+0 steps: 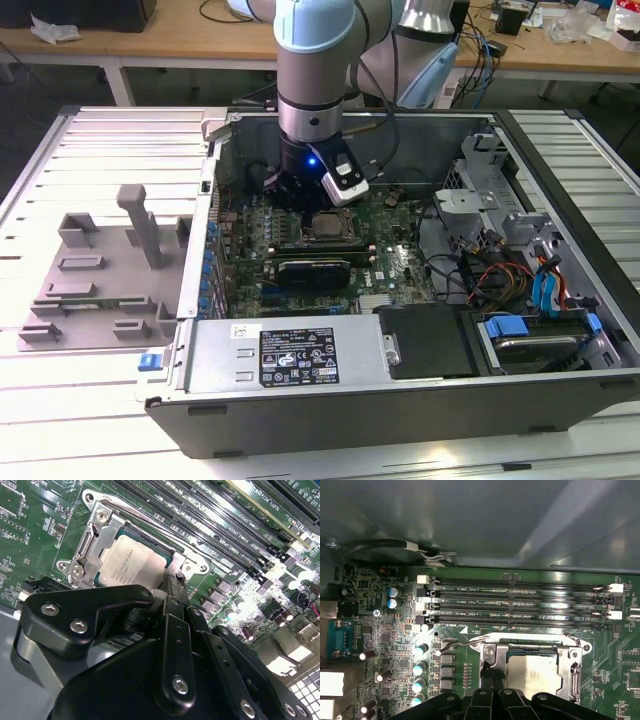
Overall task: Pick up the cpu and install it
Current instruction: 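Close the cpu cover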
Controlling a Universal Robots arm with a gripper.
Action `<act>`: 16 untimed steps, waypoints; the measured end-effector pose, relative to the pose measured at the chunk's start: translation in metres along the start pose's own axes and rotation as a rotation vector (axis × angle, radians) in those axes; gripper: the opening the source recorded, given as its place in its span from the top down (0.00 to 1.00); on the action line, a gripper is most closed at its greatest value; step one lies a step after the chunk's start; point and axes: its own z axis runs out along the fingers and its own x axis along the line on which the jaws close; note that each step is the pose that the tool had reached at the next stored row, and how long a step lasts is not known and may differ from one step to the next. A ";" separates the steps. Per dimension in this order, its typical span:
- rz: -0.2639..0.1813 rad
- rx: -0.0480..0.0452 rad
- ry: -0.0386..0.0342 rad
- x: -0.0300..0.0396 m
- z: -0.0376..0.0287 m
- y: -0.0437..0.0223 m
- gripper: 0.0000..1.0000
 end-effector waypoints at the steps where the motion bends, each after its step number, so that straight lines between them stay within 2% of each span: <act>1: -0.001 0.0001 0.0001 0.0000 0.0000 0.0000 0.89; 6: -0.002 -0.0001 -0.0001 0.0000 -0.0010 -0.0001 0.89; 9: -0.003 0.0001 0.0001 -0.0001 -0.0085 0.0000 0.89; 10: -0.003 0.0001 0.0001 -0.0001 -0.0120 0.0001 0.89; 11: -0.003 0.0004 0.0001 -0.0001 -0.0200 0.0002 0.89; 13: -0.003 0.0007 0.0001 -0.0002 -0.0270 0.0002 0.89; 15: -0.003 0.0012 0.0002 -0.0002 -0.0398 0.0003 0.89; 16: -0.003 0.0011 0.0001 -0.0002 -0.0433 0.0004 0.89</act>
